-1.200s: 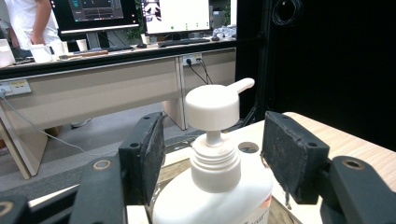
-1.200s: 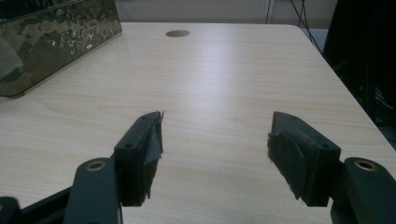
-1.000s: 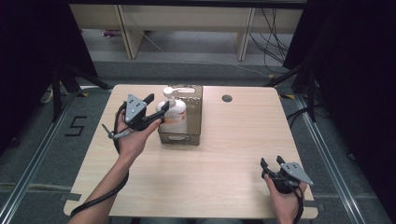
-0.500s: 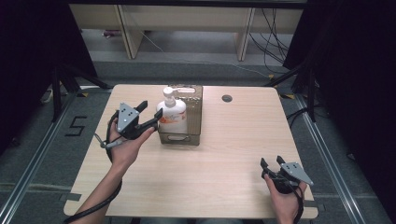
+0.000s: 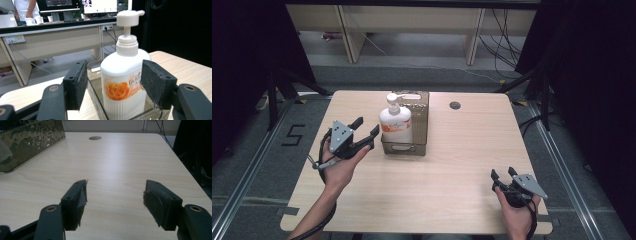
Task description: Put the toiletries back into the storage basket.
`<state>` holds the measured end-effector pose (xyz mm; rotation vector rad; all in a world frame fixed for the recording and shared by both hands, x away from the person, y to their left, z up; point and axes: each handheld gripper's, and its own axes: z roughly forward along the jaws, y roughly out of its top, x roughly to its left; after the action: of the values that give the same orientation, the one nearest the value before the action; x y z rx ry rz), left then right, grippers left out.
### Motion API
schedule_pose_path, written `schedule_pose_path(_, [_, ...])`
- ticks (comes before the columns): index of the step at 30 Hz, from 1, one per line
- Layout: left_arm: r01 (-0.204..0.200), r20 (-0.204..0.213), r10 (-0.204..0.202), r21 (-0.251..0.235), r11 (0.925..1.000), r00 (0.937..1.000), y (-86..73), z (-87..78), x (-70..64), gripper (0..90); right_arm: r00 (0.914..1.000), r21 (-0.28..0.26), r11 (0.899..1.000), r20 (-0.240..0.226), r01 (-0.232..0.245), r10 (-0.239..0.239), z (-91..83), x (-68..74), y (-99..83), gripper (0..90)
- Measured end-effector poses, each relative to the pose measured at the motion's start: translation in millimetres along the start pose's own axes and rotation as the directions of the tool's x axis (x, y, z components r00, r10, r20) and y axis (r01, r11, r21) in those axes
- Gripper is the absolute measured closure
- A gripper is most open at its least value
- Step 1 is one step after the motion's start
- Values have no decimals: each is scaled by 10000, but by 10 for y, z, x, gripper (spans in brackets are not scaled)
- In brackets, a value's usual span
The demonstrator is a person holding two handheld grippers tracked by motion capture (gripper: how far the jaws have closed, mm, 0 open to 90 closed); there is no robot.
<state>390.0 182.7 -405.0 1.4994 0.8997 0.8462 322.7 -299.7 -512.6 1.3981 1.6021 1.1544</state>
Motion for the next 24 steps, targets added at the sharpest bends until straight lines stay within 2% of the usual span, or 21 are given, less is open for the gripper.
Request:
schedule_pose_path(1, [41, -23, -41, 6, 10000, 10000, -16, -11, 7, 378, 9997, 20, 9997, 5, -248, 248, 0, 22, -5, 357])
schedule_pose_path(2, [59, -52, -58, 29, 10000, 10000, -28, -22, 12, 378, 9997, 20, 9997, 5, -248, 248, 0, 22, -5, 357])
schedule_pose_path(3, [55, -76, -55, 39, 10000, 10000, -42, -34, 21, 378, 10000, -12, 10000, -3, 78, -78, 2, -2, -1, 357])
schedule_pose_path(5, [87, -135, -85, 104, 9999, 9999, -87, -72, 42, 378, 9998, -40, 9998, 21, 175, -175, 0, -8, 0, 357])
schedule_pose_path(24, [217, -404, -195, 546, 9983, 9990, -356, -222, 129, 378, 9999, -12, 9999, -3, 144, -144, -1, -6, 0, 356])
